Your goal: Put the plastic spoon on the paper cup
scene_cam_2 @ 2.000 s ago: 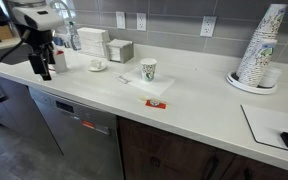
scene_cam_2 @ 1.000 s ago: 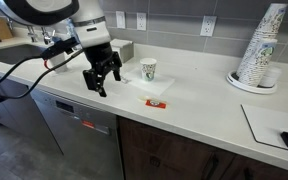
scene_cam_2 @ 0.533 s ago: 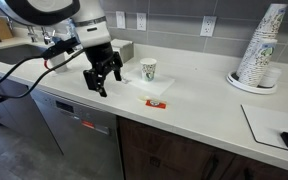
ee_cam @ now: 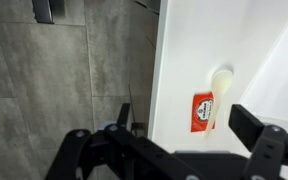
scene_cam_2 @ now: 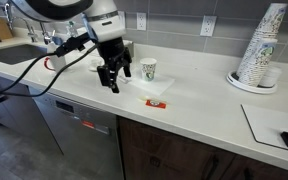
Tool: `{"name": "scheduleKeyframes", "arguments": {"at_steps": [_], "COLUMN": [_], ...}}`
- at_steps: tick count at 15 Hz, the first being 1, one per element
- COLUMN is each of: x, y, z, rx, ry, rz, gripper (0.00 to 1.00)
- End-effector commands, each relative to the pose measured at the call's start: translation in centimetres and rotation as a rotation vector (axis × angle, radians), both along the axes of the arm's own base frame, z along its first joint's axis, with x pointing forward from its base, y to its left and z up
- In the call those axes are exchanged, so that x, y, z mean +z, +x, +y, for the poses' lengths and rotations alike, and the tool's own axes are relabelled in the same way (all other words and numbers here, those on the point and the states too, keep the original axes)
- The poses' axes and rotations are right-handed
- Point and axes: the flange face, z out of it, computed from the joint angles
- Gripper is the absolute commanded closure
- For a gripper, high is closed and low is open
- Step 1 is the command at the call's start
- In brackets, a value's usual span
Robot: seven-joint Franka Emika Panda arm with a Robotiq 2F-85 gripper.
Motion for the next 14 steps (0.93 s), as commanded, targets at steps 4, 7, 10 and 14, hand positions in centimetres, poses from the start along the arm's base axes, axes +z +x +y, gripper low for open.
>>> {"name": "scheduleKeyframes", "arguments": {"at_steps": [4,7,10,14], "x": [-2.0,-3.4,-4.4,-5.0], "y": [4.0,5.3,6.7,8.6], "z": [-4.9,-6.4,-7.8,-9.4], "rx": [0.120,0.151,0.172,0.171], "ry": [-0.016,0.019,0.073,0.149], "rz": [0.057,0.063,0.061,0.069], "gripper": [0.00,0.00,0.00,0.00]}}
